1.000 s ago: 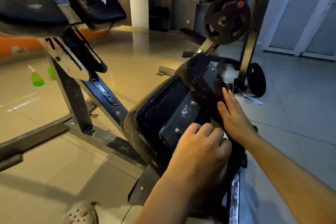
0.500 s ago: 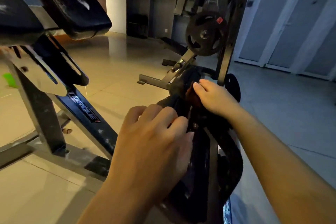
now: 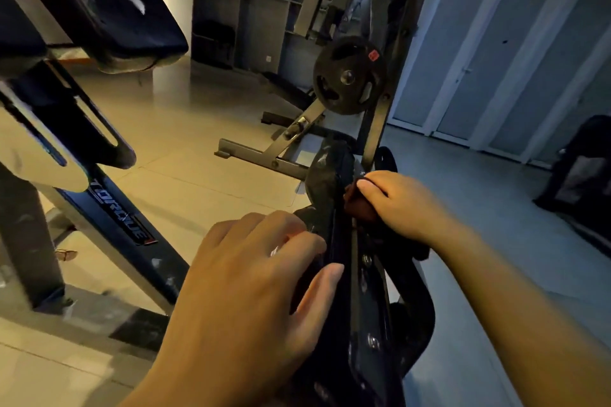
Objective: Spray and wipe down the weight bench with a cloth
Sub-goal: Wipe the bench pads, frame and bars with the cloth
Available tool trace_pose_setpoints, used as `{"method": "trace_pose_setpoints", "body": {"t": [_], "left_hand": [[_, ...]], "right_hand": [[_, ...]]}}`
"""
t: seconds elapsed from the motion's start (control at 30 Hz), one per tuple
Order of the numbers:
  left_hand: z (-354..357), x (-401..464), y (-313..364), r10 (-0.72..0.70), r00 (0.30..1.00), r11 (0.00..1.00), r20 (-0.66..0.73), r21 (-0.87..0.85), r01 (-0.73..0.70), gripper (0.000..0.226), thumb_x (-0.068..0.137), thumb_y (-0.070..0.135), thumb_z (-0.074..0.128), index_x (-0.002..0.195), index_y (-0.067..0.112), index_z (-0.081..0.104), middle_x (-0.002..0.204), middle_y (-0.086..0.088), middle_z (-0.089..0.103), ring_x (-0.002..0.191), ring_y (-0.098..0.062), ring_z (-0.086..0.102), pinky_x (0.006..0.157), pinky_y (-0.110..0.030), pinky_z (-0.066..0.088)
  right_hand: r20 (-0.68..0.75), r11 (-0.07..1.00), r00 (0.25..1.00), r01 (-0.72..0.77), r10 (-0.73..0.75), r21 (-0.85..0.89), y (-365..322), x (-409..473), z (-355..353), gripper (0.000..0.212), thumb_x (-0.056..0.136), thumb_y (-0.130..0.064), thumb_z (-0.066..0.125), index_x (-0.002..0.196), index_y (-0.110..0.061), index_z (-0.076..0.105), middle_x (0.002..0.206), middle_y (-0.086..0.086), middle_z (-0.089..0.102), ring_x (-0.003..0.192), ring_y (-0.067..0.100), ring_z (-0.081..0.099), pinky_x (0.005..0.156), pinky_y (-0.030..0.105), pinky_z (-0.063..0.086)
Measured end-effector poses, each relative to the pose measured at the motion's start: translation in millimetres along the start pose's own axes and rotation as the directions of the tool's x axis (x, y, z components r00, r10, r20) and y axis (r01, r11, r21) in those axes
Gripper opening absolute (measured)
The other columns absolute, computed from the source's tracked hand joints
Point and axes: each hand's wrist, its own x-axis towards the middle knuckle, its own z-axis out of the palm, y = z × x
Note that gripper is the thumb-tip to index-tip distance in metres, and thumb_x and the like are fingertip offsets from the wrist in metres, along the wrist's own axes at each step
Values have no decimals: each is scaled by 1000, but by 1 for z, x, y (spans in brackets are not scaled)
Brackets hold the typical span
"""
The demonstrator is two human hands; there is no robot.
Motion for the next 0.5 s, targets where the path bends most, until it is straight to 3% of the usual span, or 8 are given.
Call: {"method": "trace_pose_setpoints", "body": {"t": [0.13,0.23,0.4,0.5], "left_hand": [[2,-3,-1,46,995,983,83,-182,-31,35,88,57,46,98,34,70,99,19,63,93,-4,58,81,-29,43],[5,-6,3,174,974,968,143,-206,-142,36,86,61,46,99,38,70,106,21,62,106,-4,57,91,-30,34],[7,-8,-1,271,952,941,139,-248,-232,35,84,63,46,88,40,72,100,26,64,108,-2,58,94,-32,33],[5,-5,-5,273,952,941,138,-244,-235,36,85,63,44,86,40,72,97,26,65,107,-1,57,95,-32,33]], "right_hand": [[46,1000,999,-18,18,-3,-4,2,0,35,103,-42,34,111,-22,62,104,-3,62,91,11,54,78,28,42],[-22,997,997,74,-74,21,-12,-26,1,30,103,-36,37,114,-24,62,101,-10,58,88,1,49,75,13,36],[-91,993,989,119,-116,27,-22,-54,-1,29,102,-35,39,120,-27,60,103,-19,52,90,-4,46,77,5,33],[-29,998,998,59,-59,-1,-22,-41,-5,31,103,-37,36,119,-26,60,101,-17,52,84,-5,45,72,7,33]]}}
